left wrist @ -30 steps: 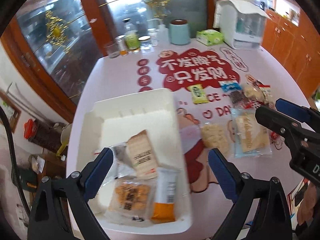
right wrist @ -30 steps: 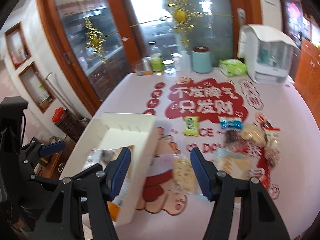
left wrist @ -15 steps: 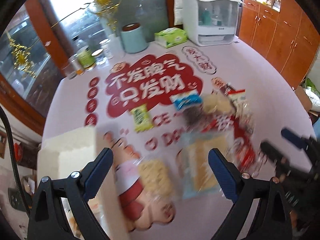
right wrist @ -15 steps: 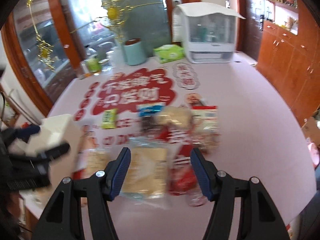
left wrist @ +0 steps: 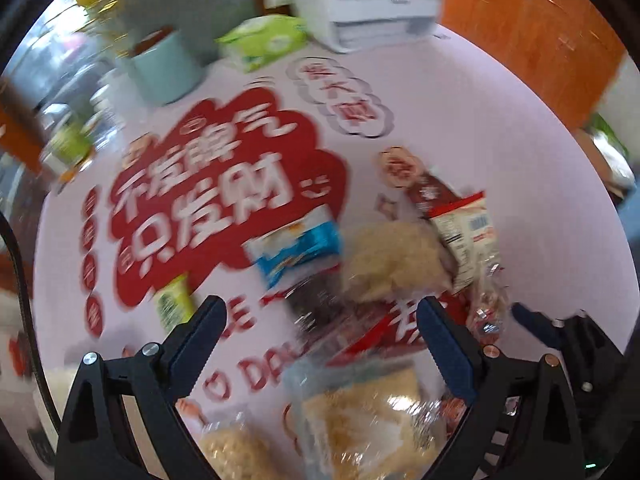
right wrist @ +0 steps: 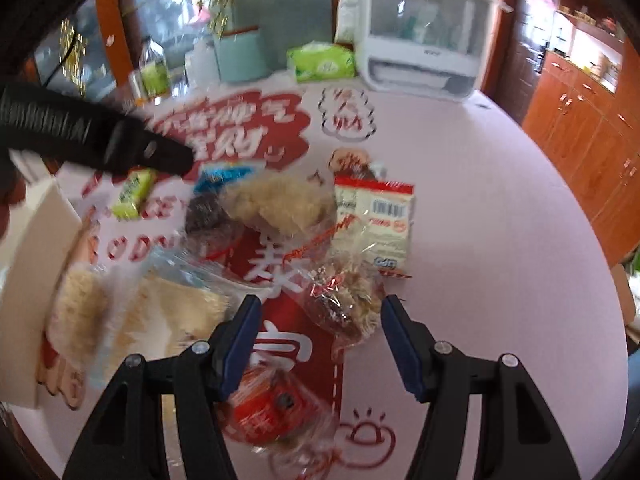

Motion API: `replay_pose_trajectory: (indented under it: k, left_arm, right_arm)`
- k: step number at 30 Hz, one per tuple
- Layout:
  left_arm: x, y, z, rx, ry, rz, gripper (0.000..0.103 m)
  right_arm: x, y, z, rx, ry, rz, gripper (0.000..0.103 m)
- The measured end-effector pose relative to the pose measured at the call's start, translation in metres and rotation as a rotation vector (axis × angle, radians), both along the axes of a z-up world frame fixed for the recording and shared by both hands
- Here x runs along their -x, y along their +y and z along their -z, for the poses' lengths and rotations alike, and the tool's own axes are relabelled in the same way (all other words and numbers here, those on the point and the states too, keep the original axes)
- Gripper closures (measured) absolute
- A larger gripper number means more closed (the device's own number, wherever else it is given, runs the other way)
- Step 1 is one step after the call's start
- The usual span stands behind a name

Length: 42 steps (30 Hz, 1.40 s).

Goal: Organize snacks
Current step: 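Grasp the clear bag of crumbly snack with the left tool while the right tool grasps a red-wrapped packet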

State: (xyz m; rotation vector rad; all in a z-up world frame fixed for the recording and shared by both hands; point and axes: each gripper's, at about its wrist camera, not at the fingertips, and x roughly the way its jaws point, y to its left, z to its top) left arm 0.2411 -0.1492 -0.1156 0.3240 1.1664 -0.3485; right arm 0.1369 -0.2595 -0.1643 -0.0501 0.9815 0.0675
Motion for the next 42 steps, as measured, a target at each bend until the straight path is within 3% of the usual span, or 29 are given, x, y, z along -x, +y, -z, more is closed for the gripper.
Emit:
replay_pose_trajectory:
  k: [4,8,11,16,20,23,25,26,28,29,32,36,42]
  left_arm:
    - [-0.010,-0.029,0.016,-0.074,-0.012,0.167,0.008]
    - [-0.019,-0.050,0.030,-0.151,-0.010,0.309,0.008]
    - [-0.026,-0.057,0.039,-0.157,0.037,0.397,0.008]
    - [-0.026,-0.072,0.052,-0.195,0.076,0.563,0.008]
    - [-0.020,-0.084,0.068,-0.238,0.098,0.675,0.008]
    - [-0.017,-0.092,0.085,-0.292,0.127,0.725,0.009]
    - [-0.016,-0.095,0.090,-0.301,0.128,0.736,0.015]
    - [-0.016,-0.096,0.088,-0.281,0.128,0.737,0.026]
    - [-0.019,-0.096,0.087,-0.251,0.151,0.715,0.034]
    - [-0.019,-0.096,0.086,-0.238,0.159,0.712,0.043]
    - [-0.014,-0.094,0.085,-0.246,0.136,0.712,0.053]
    - [-0.006,-0.089,0.075,-0.247,0.115,0.655,0.057]
    - [0.003,-0.070,0.042,-0.179,0.101,0.523,0.059]
  right_arm:
    - [-0.011,0.002,0.017,0.034,0.017,-0.028,0.041]
    - [-0.017,-0.005,0.015,0.023,-0.017,-0.044,0.057]
    - [-0.019,-0.014,0.010,0.000,-0.036,-0.036,0.066]
    - [-0.019,-0.042,-0.004,-0.118,-0.034,0.008,0.081]
    - [-0.021,-0.067,-0.008,-0.224,-0.009,0.052,0.087]
    - [-0.020,-0.074,-0.006,-0.244,0.008,0.067,0.089]
    - [-0.020,-0.078,-0.005,-0.266,0.010,0.076,0.089]
    - [-0.020,-0.078,-0.005,-0.271,0.011,0.077,0.089]
    - [-0.022,-0.079,-0.004,-0.275,0.009,0.079,0.090]
    - [-0.022,-0.079,-0.004,-0.279,0.009,0.079,0.090]
    - [-0.023,-0.080,-0.002,-0.298,0.011,0.082,0.090]
    - [-0.022,-0.081,-0.003,-0.332,0.008,0.079,0.092]
    - [-0.018,-0.075,-0.021,-0.336,-0.021,0.047,0.099]
